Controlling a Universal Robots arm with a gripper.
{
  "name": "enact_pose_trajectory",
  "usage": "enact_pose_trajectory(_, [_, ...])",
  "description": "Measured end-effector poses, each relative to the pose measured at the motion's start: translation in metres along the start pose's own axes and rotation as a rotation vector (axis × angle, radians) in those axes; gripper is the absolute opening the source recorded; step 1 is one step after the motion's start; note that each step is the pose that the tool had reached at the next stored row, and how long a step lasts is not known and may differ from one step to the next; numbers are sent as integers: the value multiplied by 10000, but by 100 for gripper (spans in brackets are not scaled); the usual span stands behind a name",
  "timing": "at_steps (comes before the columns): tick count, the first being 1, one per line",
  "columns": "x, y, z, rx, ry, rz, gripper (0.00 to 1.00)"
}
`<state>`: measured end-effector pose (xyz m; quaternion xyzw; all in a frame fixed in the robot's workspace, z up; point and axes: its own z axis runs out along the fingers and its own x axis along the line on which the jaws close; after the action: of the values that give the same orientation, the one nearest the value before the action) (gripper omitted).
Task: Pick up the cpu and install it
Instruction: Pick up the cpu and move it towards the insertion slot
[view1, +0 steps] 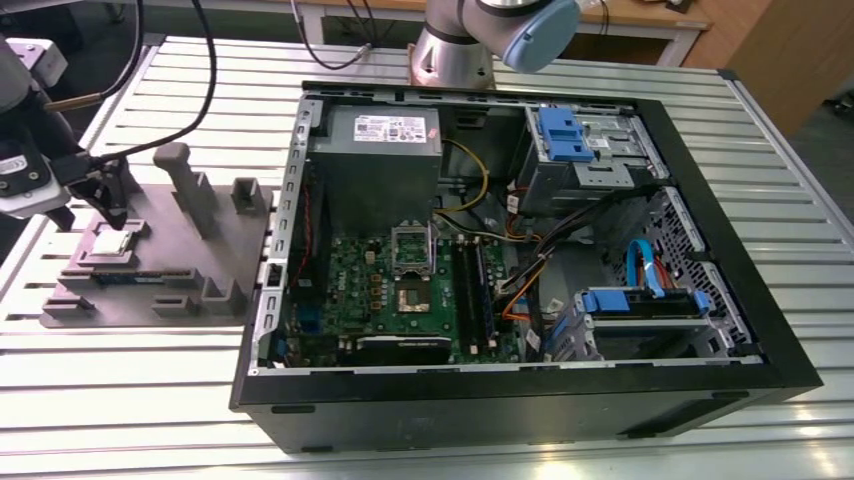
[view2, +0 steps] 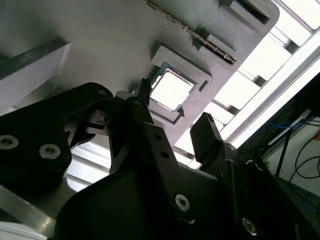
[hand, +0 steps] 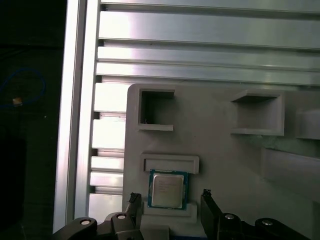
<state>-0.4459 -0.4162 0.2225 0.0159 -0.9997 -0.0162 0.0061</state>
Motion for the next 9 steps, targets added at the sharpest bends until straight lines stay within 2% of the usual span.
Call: enact_pose_trajectory(9, [-1,-4,112,0,-1,75,59])
